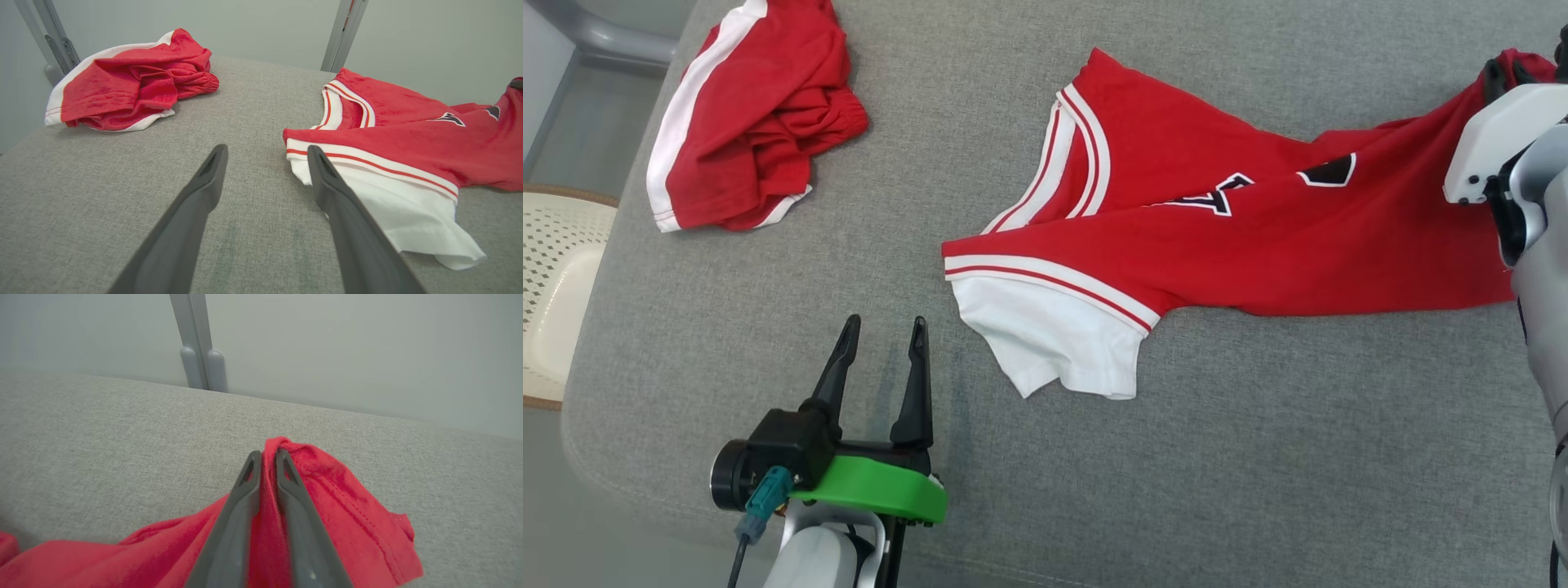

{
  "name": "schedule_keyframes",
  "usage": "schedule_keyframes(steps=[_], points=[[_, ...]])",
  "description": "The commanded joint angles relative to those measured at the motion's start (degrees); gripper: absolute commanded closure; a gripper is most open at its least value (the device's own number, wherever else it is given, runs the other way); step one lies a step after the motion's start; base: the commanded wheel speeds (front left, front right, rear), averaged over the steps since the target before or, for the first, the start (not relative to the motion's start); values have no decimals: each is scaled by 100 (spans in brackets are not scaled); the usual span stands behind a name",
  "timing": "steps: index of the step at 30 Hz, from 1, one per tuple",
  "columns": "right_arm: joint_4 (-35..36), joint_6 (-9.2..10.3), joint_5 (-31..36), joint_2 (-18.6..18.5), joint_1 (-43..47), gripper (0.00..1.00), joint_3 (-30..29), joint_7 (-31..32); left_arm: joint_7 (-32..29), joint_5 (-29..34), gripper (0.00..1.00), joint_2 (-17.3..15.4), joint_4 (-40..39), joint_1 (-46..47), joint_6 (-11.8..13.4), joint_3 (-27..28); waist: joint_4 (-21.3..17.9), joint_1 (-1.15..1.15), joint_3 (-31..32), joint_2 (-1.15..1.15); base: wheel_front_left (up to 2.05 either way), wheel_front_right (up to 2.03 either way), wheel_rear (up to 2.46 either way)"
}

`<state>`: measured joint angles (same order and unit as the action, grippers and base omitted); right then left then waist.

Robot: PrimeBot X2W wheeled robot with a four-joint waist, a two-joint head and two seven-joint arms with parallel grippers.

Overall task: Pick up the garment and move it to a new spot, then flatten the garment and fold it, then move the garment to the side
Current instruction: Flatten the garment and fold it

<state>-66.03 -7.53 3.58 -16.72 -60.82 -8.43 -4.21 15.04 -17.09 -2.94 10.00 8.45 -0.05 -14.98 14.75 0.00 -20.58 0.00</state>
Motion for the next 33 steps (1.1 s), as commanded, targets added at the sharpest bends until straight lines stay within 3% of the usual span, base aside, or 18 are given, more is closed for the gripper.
schedule_keyframes(steps=[1, 7, 17, 25, 33], points=[[-55, 8, 97, 31, -50, 0, -35, -112, 20, -6, 0, 4, 14, 65, 23, 8, -66, 0, 31, 0, 0, 0, 0], [-174, 8, 110, 147, -14, 0, -131, -652, 20, 11, 0, 2, 25, -25, 37, 70, -410, 0, 254, 0, 0, 0, 0], [-120, 8, -427, 352, 792, 0, 433, -1059, 20, 127, 0, -2, 50, -232, 19, 241, -1072, 0, 782, 0, 0, 0, 0], [140, 8, -1162, 475, 1743, 0, 794, -1100, 20, 171, 0, -1, 24, -288, -5, 286, -1069, 0, 807, 0, 0, 0, 0], [-5, 8, -1615, 509, 2058, 0, 986, -940, 20, 194, 0, -1, 52, -277, -39, 326, -859, 0, 766, 0, 0, 0, 0]])
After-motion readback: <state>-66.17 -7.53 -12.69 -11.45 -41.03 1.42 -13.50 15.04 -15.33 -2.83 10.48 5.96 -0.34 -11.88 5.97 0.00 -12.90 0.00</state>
